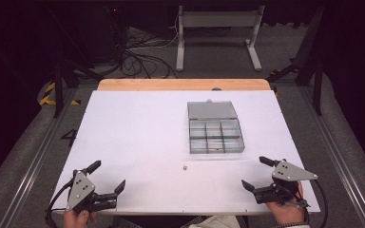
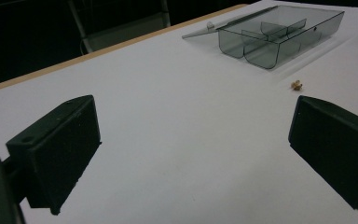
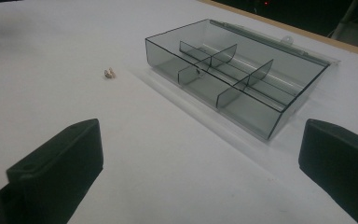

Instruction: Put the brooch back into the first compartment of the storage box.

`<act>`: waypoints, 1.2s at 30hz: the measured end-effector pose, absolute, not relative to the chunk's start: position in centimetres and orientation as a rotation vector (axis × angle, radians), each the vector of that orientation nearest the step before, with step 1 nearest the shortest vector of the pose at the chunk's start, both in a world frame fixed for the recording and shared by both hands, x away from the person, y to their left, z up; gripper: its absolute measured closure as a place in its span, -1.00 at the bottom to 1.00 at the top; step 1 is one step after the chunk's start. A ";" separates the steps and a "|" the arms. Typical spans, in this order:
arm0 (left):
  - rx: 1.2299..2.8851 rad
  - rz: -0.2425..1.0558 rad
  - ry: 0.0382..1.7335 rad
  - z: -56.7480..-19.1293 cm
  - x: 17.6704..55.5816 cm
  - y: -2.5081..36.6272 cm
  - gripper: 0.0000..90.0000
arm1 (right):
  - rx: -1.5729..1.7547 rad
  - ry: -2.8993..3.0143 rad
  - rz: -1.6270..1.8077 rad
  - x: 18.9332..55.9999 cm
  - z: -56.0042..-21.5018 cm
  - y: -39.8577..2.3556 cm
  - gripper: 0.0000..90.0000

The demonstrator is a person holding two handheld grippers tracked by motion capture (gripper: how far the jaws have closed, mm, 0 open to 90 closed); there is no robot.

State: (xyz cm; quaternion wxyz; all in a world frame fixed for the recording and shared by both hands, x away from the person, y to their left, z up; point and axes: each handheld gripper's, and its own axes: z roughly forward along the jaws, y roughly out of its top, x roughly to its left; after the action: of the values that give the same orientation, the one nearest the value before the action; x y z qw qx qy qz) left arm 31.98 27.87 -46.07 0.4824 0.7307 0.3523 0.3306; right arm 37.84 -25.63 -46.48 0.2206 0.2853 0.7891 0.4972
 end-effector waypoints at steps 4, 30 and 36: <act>1.788 0.807 0.852 -46.0 31.9 27.9 -0.94 | 0.784 2.183 1.371 37.8 -46.5 -25.6 -0.99; 1.794 0.802 0.845 -46.0 31.9 27.8 -0.94 | 0.768 2.178 1.373 37.8 -46.1 -25.5 -0.99; 1.797 0.803 0.844 -46.0 31.9 27.8 -0.94 | 0.768 2.185 1.382 38.0 -45.9 -25.3 -0.99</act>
State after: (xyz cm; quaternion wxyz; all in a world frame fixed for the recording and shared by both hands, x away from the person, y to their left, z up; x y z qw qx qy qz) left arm 31.88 27.81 -45.97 0.4794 0.7365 0.3457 0.3290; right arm 37.98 -25.32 -45.93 0.2203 0.2778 0.7902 0.4998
